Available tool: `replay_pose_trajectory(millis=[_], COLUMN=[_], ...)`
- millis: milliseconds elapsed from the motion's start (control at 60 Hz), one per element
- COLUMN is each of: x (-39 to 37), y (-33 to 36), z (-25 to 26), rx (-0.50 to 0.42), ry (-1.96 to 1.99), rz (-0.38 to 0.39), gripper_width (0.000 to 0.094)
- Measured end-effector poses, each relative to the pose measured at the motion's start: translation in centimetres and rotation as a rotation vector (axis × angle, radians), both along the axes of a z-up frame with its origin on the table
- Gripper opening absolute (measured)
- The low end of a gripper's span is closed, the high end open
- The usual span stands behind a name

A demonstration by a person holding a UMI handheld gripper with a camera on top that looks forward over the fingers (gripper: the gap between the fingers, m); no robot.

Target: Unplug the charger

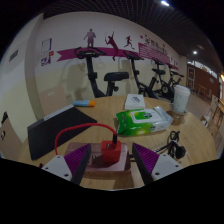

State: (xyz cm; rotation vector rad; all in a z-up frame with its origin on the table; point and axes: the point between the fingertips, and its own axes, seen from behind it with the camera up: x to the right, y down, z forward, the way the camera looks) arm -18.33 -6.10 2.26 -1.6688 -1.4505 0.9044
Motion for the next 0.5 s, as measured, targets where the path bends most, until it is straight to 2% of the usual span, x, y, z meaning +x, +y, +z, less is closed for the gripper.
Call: replay_pose_trajectory(millis=[67, 217, 283, 317, 333, 350, 367, 450, 500], x=[-0.4, -1.4, -1.4, -1.4, -1.5, -1.8, -1.5, -2.7, -2.3], y=[-0.2, -0.3, 1.5, 1.3, 1.3, -0.8, 0.1, 0.4, -0.1], z=[0.0, -0.1, -0.1, 0.0, 0.3, 0.6, 0.5, 3.1, 5.2], rx=[-0.023, -0.03, 0.0, 0.008, 0.021, -0.003, 0.043, 0.121, 0.117], ry=[0.018, 0.028, 0.021, 0.008, 0.011, 0.022, 0.013, 0.083, 0.117], rz=[0.014, 0.004, -0.044, -0.027, -0.019, 0.052, 0.034, 0.044, 0.042], gripper_width=[0.083, 0.0819, 0.0443, 0.0436, 0.0343, 0.025, 0.0157, 0.015, 0.0146])
